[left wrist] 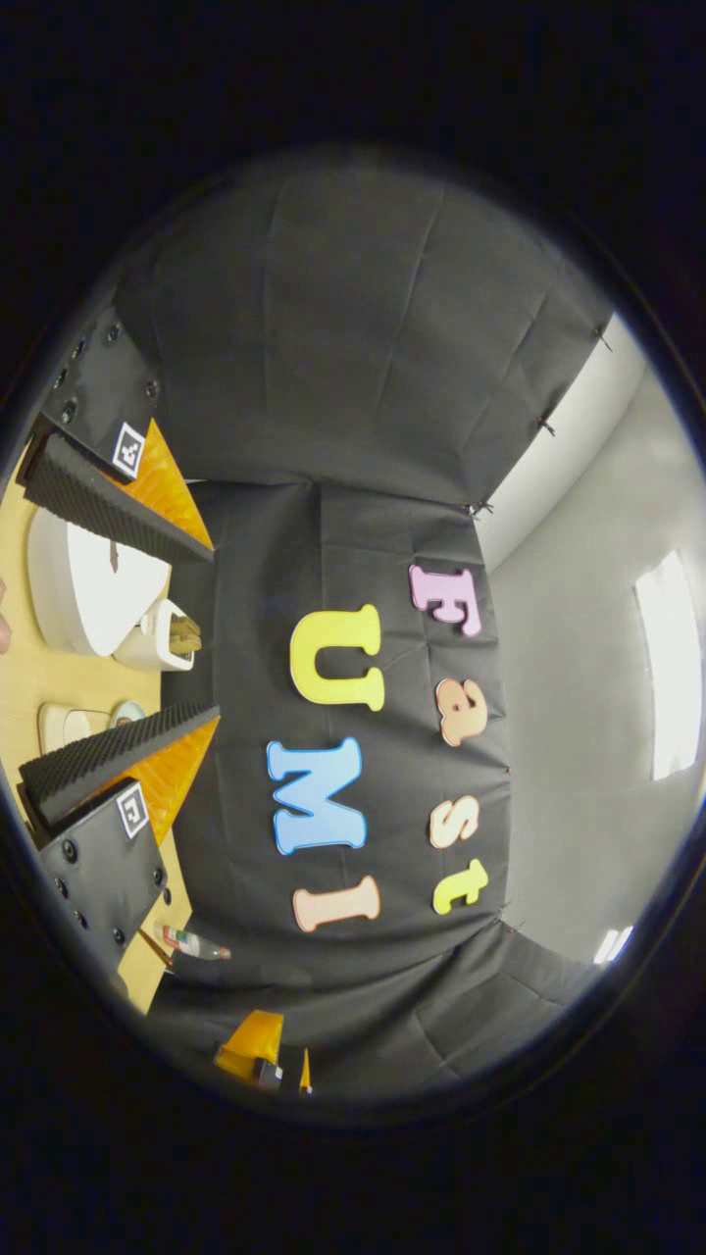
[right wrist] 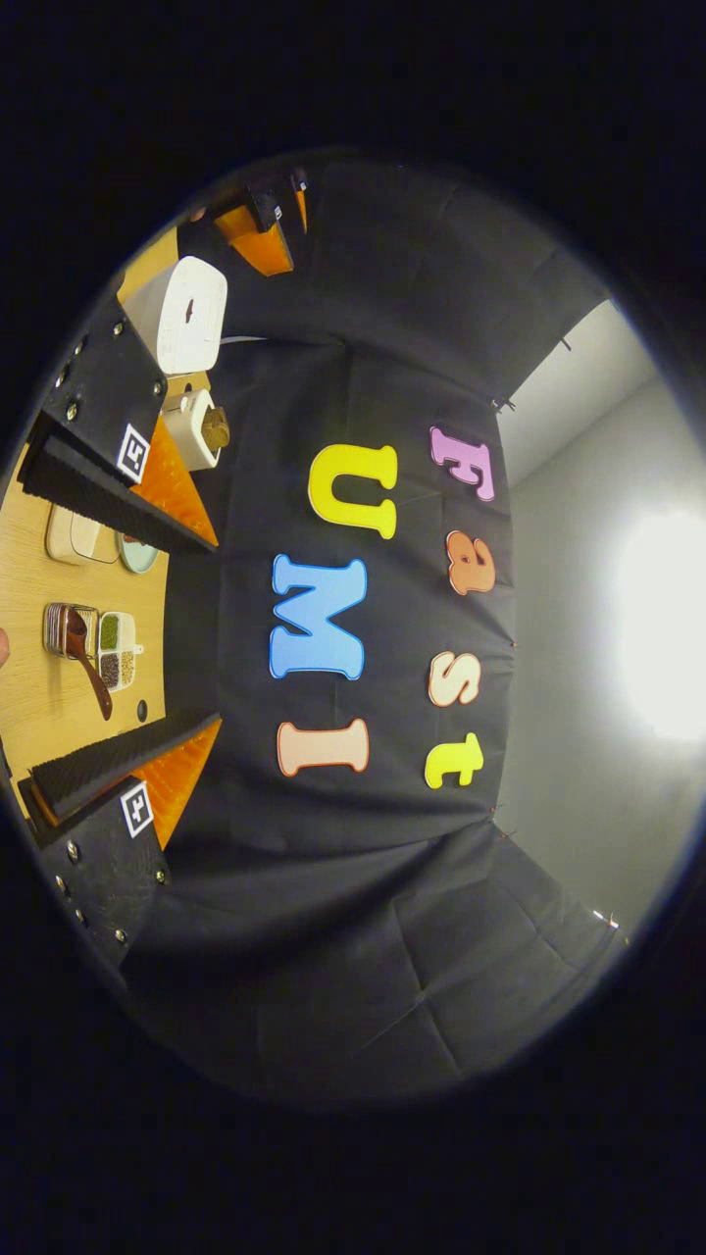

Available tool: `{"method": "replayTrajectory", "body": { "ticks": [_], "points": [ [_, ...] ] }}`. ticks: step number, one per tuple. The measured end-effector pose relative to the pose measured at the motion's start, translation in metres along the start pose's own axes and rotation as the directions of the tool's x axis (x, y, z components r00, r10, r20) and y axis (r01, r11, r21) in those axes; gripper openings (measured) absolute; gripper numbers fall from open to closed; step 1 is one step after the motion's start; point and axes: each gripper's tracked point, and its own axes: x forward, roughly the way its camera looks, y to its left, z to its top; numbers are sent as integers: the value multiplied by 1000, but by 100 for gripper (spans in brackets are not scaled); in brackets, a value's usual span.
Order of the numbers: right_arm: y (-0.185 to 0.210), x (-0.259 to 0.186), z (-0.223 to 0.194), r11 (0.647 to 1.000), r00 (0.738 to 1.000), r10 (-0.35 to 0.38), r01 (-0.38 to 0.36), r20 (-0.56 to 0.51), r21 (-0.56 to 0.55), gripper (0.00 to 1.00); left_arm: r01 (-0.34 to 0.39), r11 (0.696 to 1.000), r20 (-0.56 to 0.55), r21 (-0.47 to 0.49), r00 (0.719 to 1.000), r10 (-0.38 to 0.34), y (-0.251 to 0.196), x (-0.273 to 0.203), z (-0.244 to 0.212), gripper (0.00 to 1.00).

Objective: Close the left gripper, press the button to open the rice cooker; take a wooden spoon from the chopstick holder with the right hand, scoop a spoonful of rice and pour it into the rice cooker, then put the wooden spoon back into the chopstick holder.

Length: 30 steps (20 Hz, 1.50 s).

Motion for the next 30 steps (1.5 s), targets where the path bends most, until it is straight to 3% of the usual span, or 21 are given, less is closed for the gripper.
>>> {"method": "replayTrajectory", "body": {
  "ticks": [6,7,12,16,17,18,20,30],
  "points": [
    [2,3,2,1000,1000,0,0,8,6,95,4,1000,3,7,1000,-4,5,8,2,94],
    [2,3,2,1000,1000,0,0,8,5,95,7,1000,4,12,1000,-7,6,10,0,98],
    [4,2,-1,1000,1000,-6,6,-3,-7,95,-12,999,14,45,1000,12,18,25,0,62],
    [3,2,-2,1000,1000,-19,19,-8,-20,95,-39,998,-8,47,999,39,32,38,-10,46],
    [3,2,-1,1000,1000,-21,21,-8,-23,95,-76,996,-17,53,997,77,43,42,-15,36],
    [3,1,0,999,1000,-24,23,-8,-26,95,-91,995,-30,48,995,93,47,45,-20,21],
    [4,1,1,999,1000,-27,27,-4,-32,95,-99,995,-56,28,993,101,51,50,-31,9],
    [9,4,-1,997,999,-46,44,-21,-64,95,-130,991,-238,9,963,128,86,91,-118,9]
  ]
}}
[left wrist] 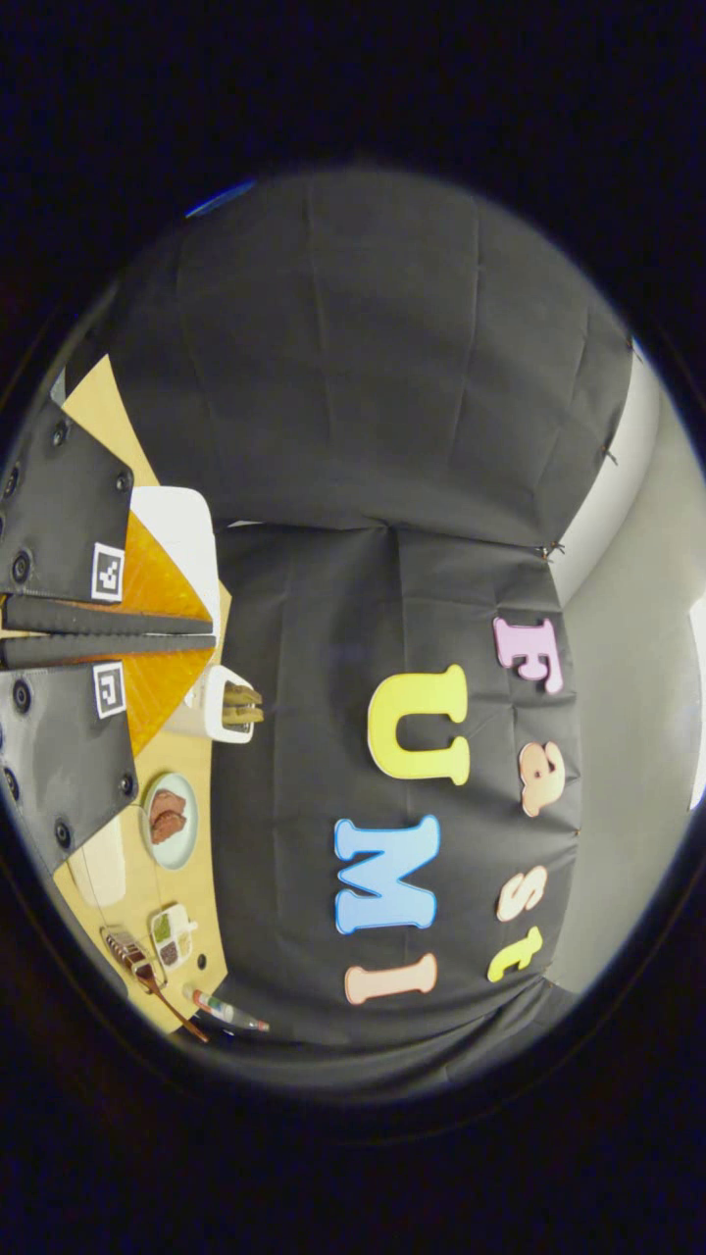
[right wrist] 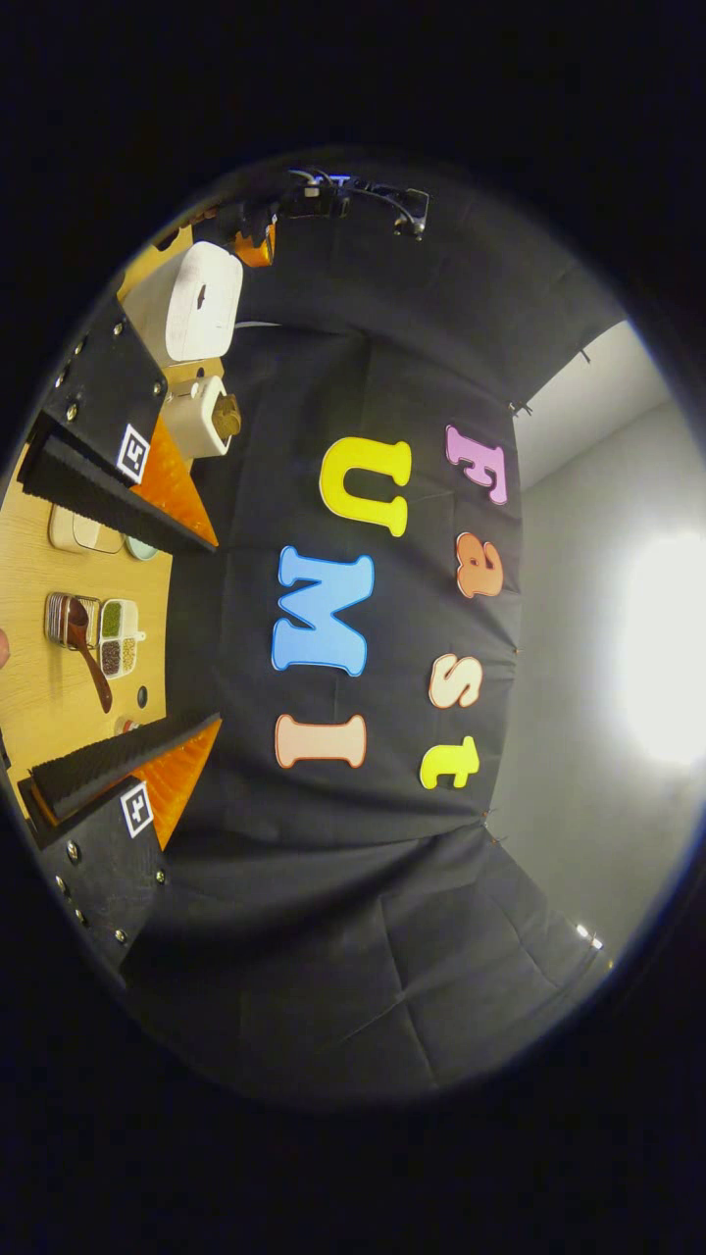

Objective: Close the left gripper, press the button to open the rice cooker; take a wooden spoon from the chopstick holder with the right hand, scoop a spoonful of rice and pour it into the rice cooker, then put the wooden spoon back into the chopstick holder.

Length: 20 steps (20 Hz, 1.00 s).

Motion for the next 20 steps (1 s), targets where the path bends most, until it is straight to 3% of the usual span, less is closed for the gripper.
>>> {"method": "replayTrajectory", "body": {
  "ticks": [10,15,16,20],
  "points": [
    [0,3,-11,998,997,-53,52,-50,-28,95,-5,998,-137,65,990,14,7,61,-73,9],
    [1,4,-10,997,996,-69,67,-55,-40,95,-14,999,-267,38,964,23,12,73,-115,9],
    [0,5,-10,997,996,-70,68,-55,-43,95,-10,999,-226,42,974,20,11,75,-105,10],
    [4,7,-12,997,996,-62,59,-60,-43,95,-16,995,-229,94,973,37,9,74,-115,9]
  ]
}}
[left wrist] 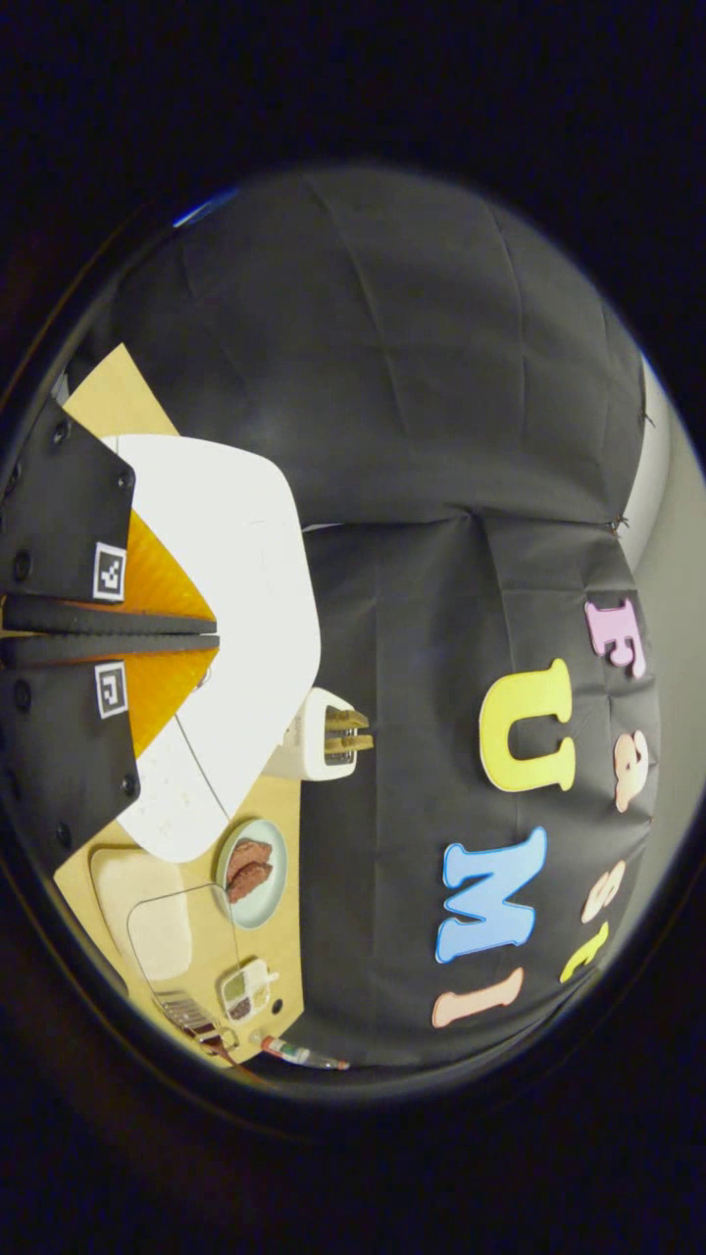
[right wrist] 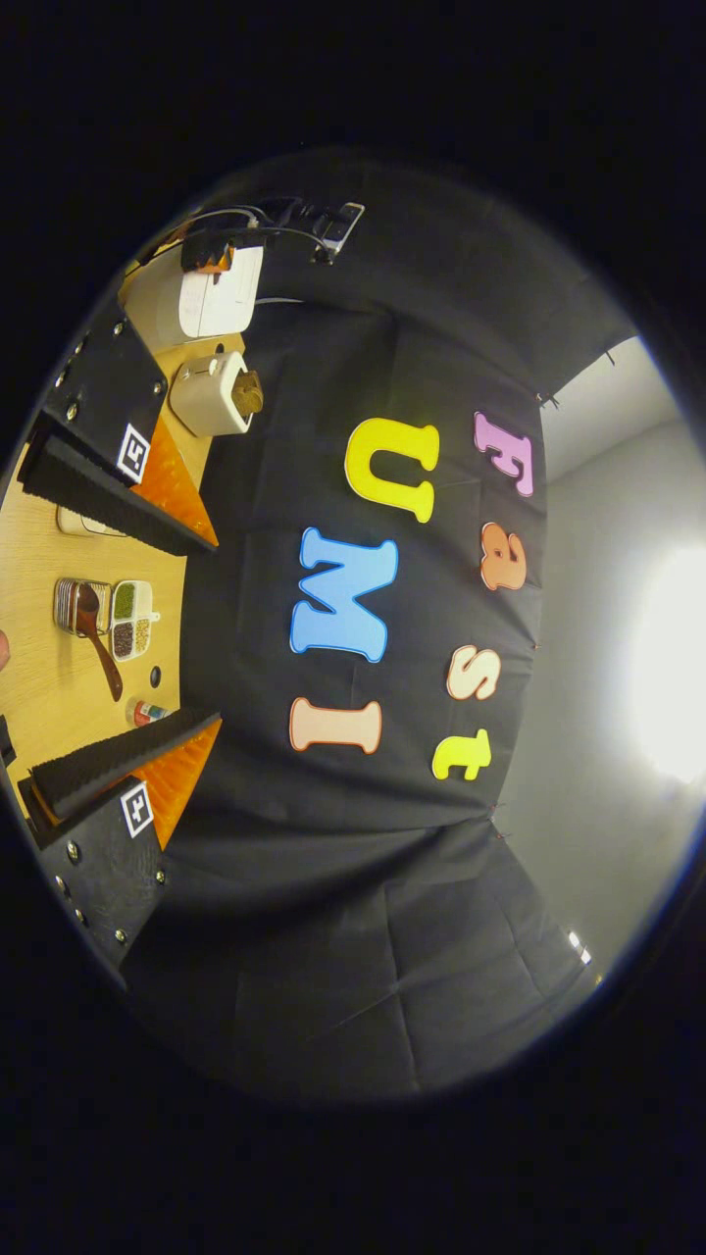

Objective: Close the left gripper, press the button to open the rice cooker; take a wooden spoon from the chopstick holder with the right hand, scoop a spoonful of rice and pour it into the rice cooker, then put the wooden spoon back into the chopstick holder.

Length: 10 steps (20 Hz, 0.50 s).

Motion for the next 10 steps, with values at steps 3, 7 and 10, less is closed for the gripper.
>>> {"method": "replayTrajectory", "body": {
  "ticks": [3,7,10],
  "points": [
    [1,-1,0,1000,1000,6,-6,1,6,95,-7,1000,-14,-31,1000,6,1,1,0,9],
    [-2,-5,1,1000,1000,13,-13,9,27,95,21,999,-35,-48,999,-23,1,3,0,9],
    [-7,-8,6,999,999,16,-17,28,32,95,12,1000,-9,7,1000,-12,3,0,6,8]
  ]
}}
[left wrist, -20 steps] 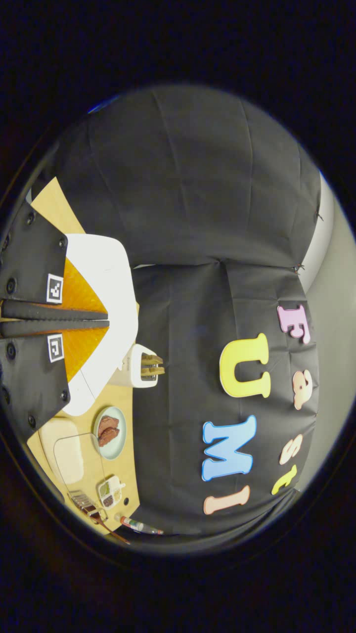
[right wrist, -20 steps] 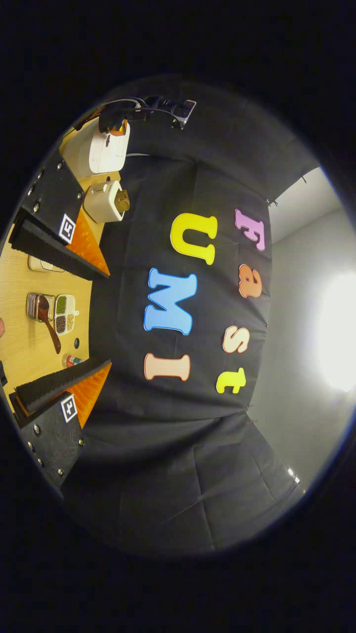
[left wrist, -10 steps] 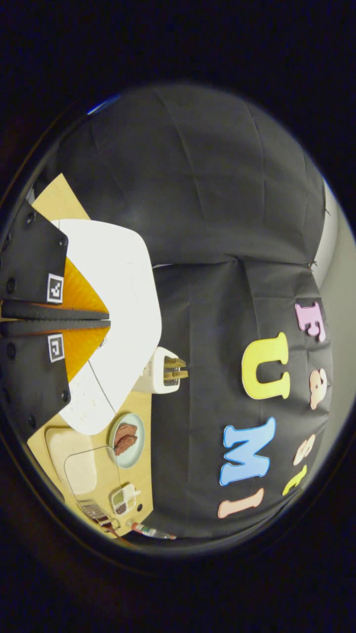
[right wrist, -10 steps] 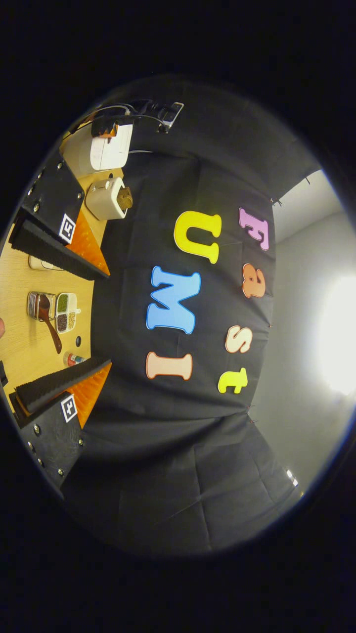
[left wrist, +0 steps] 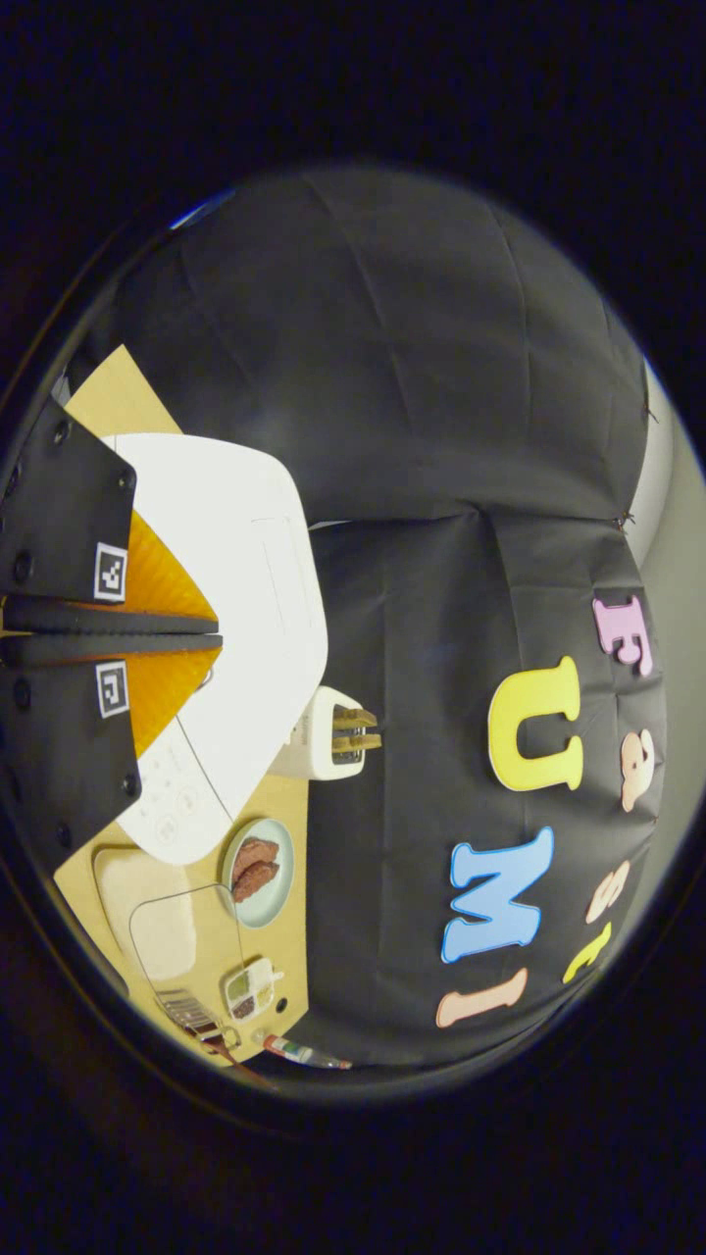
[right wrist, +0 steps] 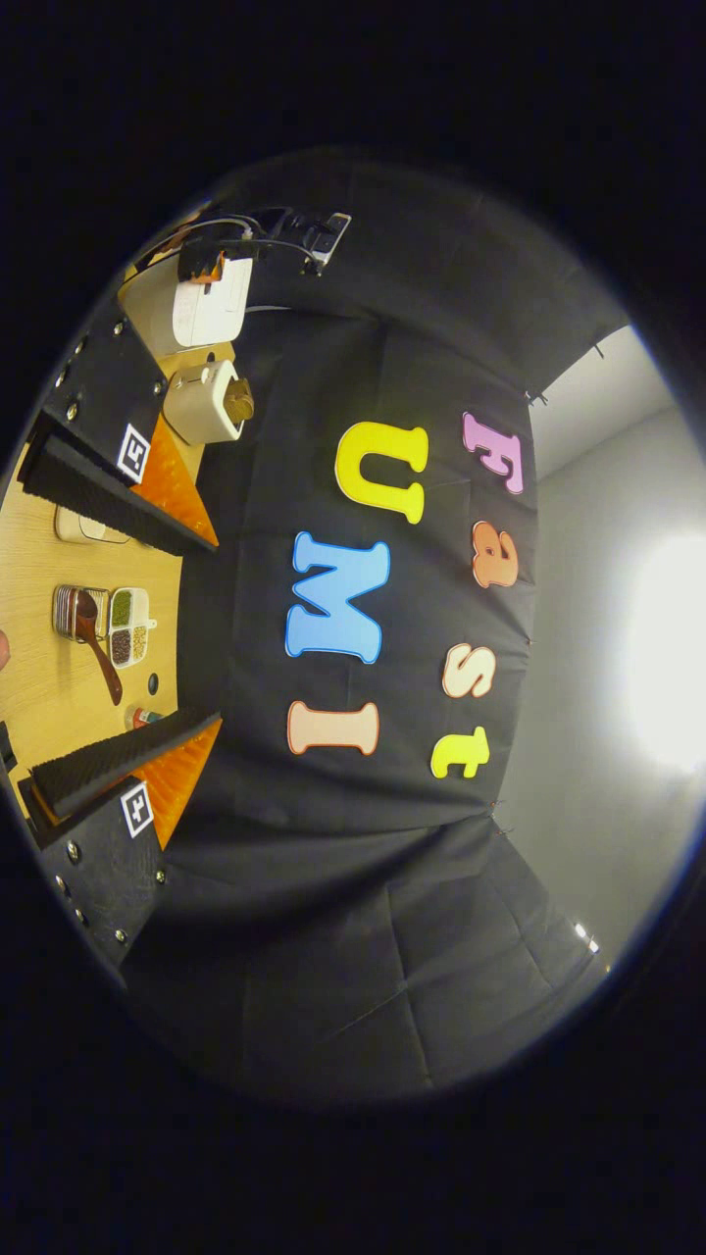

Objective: Close the left gripper, press the button to open the rice cooker; take a wooden spoon from the chopstick holder with the right hand, scoop a spoonful of rice and pour it into the rice cooker, then put the wooden spoon back into the chopstick holder.

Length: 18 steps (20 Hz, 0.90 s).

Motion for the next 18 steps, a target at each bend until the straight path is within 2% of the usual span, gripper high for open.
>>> {"method": "replayTrajectory", "body": {
  "ticks": [3,4,8,9,12,14,16,17,18],
  "points": [
    [-5,-4,3,1000,1000,5,-4,11,-3,95,-2,999,17,-37,1000,3,4,-11,13,11],
    [-6,-4,2,1000,1000,6,-6,11,1,95,-4,999,42,-42,999,5,6,-14,22,8],
    [-12,-3,1,1000,1000,14,-14,10,20,95,-36,999,167,-23,985,39,20,-37,77,9],
    [-13,-2,2,999,1000,17,-17,13,27,95,-26,999,183,-44,983,33,20,-43,88,11],
    [-14,2,2,999,999,29,-30,21,45,95,1,993,230,-117,973,26,19,-64,114,6],
    [-16,5,1,998,999,40,-41,22,52,95,21,992,288,-125,958,16,17,-86,133,9],
    [-15,8,-2,997,999,49,-50,22,59,95,71,991,330,-115,943,-29,6,-107,150,10],
    [-16,10,-3,996,998,54,-55,20,63,95,91,990,345,-108,937,-48,1,-117,153,18],
    [-16,12,-7,996,998,58,-59,18,70,95,104,989,359,-102,931,-61,-3,-124,159,37]
  ]
}}
